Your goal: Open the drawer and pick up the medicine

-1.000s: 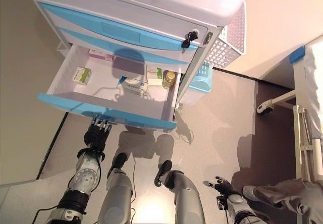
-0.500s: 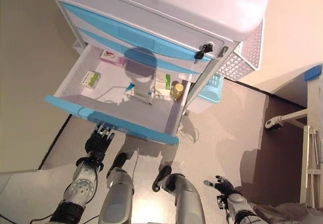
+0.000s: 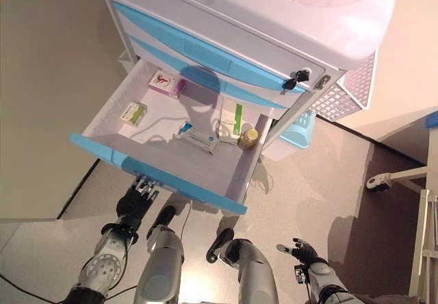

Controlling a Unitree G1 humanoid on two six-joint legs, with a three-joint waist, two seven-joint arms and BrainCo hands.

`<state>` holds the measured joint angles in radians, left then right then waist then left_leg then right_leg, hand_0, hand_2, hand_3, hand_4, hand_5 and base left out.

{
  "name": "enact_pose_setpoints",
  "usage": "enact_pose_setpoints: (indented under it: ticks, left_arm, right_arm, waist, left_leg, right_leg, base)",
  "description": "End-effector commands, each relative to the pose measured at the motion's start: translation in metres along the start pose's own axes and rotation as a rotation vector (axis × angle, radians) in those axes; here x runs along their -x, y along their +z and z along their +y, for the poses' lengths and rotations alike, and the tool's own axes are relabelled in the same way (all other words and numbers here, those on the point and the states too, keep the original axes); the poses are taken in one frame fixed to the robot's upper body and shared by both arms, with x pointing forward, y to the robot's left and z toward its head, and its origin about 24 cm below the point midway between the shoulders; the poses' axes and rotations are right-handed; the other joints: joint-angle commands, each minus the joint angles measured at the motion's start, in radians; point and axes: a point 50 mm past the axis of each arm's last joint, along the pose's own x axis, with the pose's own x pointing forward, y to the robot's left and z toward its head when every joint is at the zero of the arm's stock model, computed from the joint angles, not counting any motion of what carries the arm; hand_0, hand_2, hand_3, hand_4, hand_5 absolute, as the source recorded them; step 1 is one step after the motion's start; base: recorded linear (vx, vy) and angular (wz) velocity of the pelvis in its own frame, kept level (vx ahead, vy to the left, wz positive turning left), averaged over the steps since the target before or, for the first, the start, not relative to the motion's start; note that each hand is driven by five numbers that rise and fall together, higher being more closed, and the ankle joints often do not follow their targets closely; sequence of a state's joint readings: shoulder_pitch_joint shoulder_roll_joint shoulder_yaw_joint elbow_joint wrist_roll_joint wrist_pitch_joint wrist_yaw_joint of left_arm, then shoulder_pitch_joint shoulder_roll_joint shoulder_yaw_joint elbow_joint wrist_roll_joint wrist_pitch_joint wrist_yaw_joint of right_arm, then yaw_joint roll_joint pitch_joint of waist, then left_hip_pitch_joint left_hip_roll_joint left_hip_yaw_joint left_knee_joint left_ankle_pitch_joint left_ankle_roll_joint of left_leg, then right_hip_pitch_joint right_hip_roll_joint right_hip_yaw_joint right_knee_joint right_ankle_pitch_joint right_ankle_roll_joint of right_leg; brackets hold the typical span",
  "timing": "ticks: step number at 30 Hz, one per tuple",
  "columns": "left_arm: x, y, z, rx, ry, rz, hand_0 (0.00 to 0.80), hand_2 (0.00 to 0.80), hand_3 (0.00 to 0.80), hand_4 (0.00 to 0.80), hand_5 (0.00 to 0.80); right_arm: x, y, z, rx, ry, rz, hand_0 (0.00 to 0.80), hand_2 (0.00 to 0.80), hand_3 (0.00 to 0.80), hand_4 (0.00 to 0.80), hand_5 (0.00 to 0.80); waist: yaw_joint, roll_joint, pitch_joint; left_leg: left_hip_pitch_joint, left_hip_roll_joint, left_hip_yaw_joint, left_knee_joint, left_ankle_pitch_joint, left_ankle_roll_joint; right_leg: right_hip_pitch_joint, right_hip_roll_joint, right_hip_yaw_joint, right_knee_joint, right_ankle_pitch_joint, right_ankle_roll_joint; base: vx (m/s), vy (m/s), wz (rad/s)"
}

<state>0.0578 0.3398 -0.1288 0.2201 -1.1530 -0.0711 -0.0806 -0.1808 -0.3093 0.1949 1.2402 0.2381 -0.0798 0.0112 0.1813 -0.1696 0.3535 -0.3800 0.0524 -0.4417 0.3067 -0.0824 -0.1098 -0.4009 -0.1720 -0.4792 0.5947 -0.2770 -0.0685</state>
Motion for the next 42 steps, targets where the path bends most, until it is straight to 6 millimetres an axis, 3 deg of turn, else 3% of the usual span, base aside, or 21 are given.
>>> enact_pose_setpoints:
  ticks: [1,4,7,14,16,17,19,21,22,24,27,30,31,37,42]
  left_arm:
    - [0.003,0.013,-0.051,-0.03,-0.292,-0.06,0.0,0.0,0.0,0.0,0.0]
    - [0.005,0.015,-0.05,-0.048,-0.295,-0.063,0.0,0.0,0.0,0.0,0.0]
    - [0.008,0.018,-0.036,-0.067,-0.232,-0.079,0.0,0.0,0.0,0.0,0.0]
    - [0.03,0.019,0.037,-0.153,0.123,-0.086,0.0,0.0,0.0,0.0,0.0]
    - [0.034,0.016,0.046,-0.146,0.167,-0.072,0.0,0.0,0.0,0.0,0.0]
    - [0.045,0.012,0.07,-0.175,0.286,-0.052,0.0,0.0,0.0,0.0,0.0]
    - [0.057,0.006,0.095,-0.197,0.428,-0.028,0.0,0.0,0.0,0.0,0.0]
    - [0.067,-0.003,0.116,-0.232,0.557,0.025,0.0,0.0,0.0,0.0,0.0]
    - [0.067,-0.003,0.116,-0.232,0.556,0.024,0.0,0.0,0.0,0.0,0.0]
    - [0.088,-0.017,0.142,-0.321,0.721,0.143,0.0,0.0,0.0,0.0,0.0]
    - [0.11,-0.031,0.162,-0.417,0.834,0.305,0.0,0.0,0.0,0.0,0.0]
    - [0.121,-0.039,0.17,-0.467,0.875,0.391,0.0,0.0,0.0,0.0,0.0]
    - [0.133,-0.045,0.176,-0.505,0.918,0.478,0.0,0.0,0.0,0.0,0.0]
    - [0.151,-0.064,0.18,-0.631,0.89,0.695,0.0,0.0,0.0,0.0,0.0]
    - [0.155,-0.066,0.182,-0.823,0.857,0.832,0.0,0.0,0.0,0.0,0.0]
  right_arm:
    - [0.005,-0.018,-0.017,0.01,-0.056,0.056,0.0,0.0,0.0,0.0,0.0]
    - [0.005,-0.019,-0.018,0.006,-0.06,0.059,0.0,0.0,0.0,0.0,0.0]
    - [0.006,-0.021,-0.018,-0.001,-0.058,0.067,0.0,0.0,0.0,0.0,0.0]
    - [0.009,-0.03,-0.029,-0.041,-0.091,0.098,0.0,0.0,0.0,0.0,0.0]
    - [0.009,-0.031,-0.031,-0.046,-0.096,0.102,0.0,0.0,0.0,0.0,0.0]
    - [0.011,-0.035,-0.034,-0.063,-0.104,0.115,0.0,0.0,0.0,0.0,0.0]
    - [0.012,-0.039,-0.036,-0.075,-0.113,0.122,0.0,0.0,0.0,0.0,0.0]
    - [0.013,-0.041,-0.037,-0.08,-0.118,0.128,0.0,0.0,0.0,0.0,0.0]
    - [0.013,-0.041,-0.037,-0.081,-0.119,0.128,0.0,0.0,0.0,0.0,0.0]
    - [0.014,-0.045,-0.038,-0.104,-0.13,0.139,0.0,0.0,0.0,0.0,0.0]
    - [0.014,-0.046,-0.036,-0.116,-0.132,0.142,0.0,0.0,0.0,0.0,0.0]
    - [0.015,-0.049,-0.035,-0.125,-0.137,0.15,0.0,0.0,0.0,0.0,0.0]
    - [0.015,-0.051,-0.034,-0.136,-0.139,0.155,0.0,0.0,0.0,0.0,0.0]
    - [0.016,-0.052,-0.039,-0.178,-0.164,0.15,0.0,0.0,0.0,0.0,0.0]
    - [0.011,-0.026,-0.046,-0.252,-0.187,0.036,0.0,0.0,0.0,0.0,0.0]
  waist:
    - [-0.008,0.007,-0.059]
    - [-0.01,0.006,-0.069]
    - [-0.012,0.014,-0.101]
    - [-0.017,0.018,-0.16]
    - [-0.017,0.02,-0.167]
    - [-0.018,0.025,-0.183]
    - [-0.022,0.035,-0.202]
    - [-0.03,0.046,-0.227]
    - [-0.031,0.047,-0.227]
    - [-0.05,0.06,-0.265]
    - [-0.075,0.071,-0.307]
    - [-0.088,0.076,-0.33]
    - [-0.102,0.082,-0.35]
    - [-0.135,0.098,-0.389]
    - [-0.162,0.106,-0.408]
  left_leg:
    - [-0.1,-0.082,-0.002,-0.009,0.12,0.042]
    - [-0.1,-0.085,0.0,-0.013,0.118,0.045]
    - [-0.108,-0.088,0.003,-0.026,0.143,0.05]
    - [-0.057,-0.083,0.036,-0.053,0.128,0.056]
    - [-0.04,-0.082,0.042,-0.062,0.128,0.057]
    - [-0.004,-0.079,0.056,-0.083,0.127,0.057]
    - [0.05,-0.075,0.079,-0.121,0.13,0.06]
    - [0.094,-0.069,0.1,-0.155,0.132,0.062]
    - [0.093,-0.069,0.099,-0.159,0.137,0.062]
    - [0.165,-0.07,0.137,-0.213,0.135,0.065]
    - [0.214,-0.074,0.169,-0.263,0.14,0.069]
    - [0.249,-0.075,0.202,-0.296,0.139,0.071]
    - [0.273,-0.075,0.226,-0.319,0.137,0.074]
    - [0.331,-0.08,0.293,-0.368,0.128,0.087]
    - [0.352,-0.085,0.347,-0.377,0.116,0.093]
  right_leg:
    - [0.051,0.061,-0.022,-0.048,0.043,0.111]
    - [0.051,0.061,-0.02,-0.055,0.049,0.115]
    - [0.047,0.064,-0.021,-0.086,0.091,0.112]
    - [0.114,0.07,0.012,-0.17,0.124,0.132]
    - [0.134,0.074,0.017,-0.19,0.129,0.135]
    - [0.177,0.078,0.028,-0.232,0.14,0.141]
    - [0.223,0.078,0.047,-0.284,0.159,0.151]
    - [0.261,0.076,0.059,-0.329,0.166,0.155]
    - [0.261,0.077,0.058,-0.334,0.171,0.156]
    - [0.313,0.078,0.083,-0.398,0.189,0.166]
    - [0.346,0.08,0.11,-0.463,0.216,0.178]
    - [0.371,0.079,0.139,-0.508,0.235,0.188]
    - [0.386,0.075,0.16,-0.539,0.249,0.194]
    - [0.405,0.06,0.227,-0.594,0.29,0.214]
    - [0.399,0.047,0.276,-0.616,0.316,0.226]
  base:
    - [0.037,0.033,0.06]
    - [0.039,0.029,0.06]
    - [-0.03,0.107,0.01]
    - [0.063,0.065,-0.08]
    - [0.086,0.075,-0.17]
    - [0.116,0.117,-0.16]
    - [0.14,0.147,-0.22]
    - [0.087,0.113,-0.31]
    - [0.072,0.103,-0.26]
    - [0.124,0.167,-0.35]
    - [0.093,0.157,-0.43]
    - [0.074,0.126,-0.44]
    - [0.059,0.129,-0.55]
    - [0.023,0.122,-0.43]
    - [-0.011,0.074,-0.31]
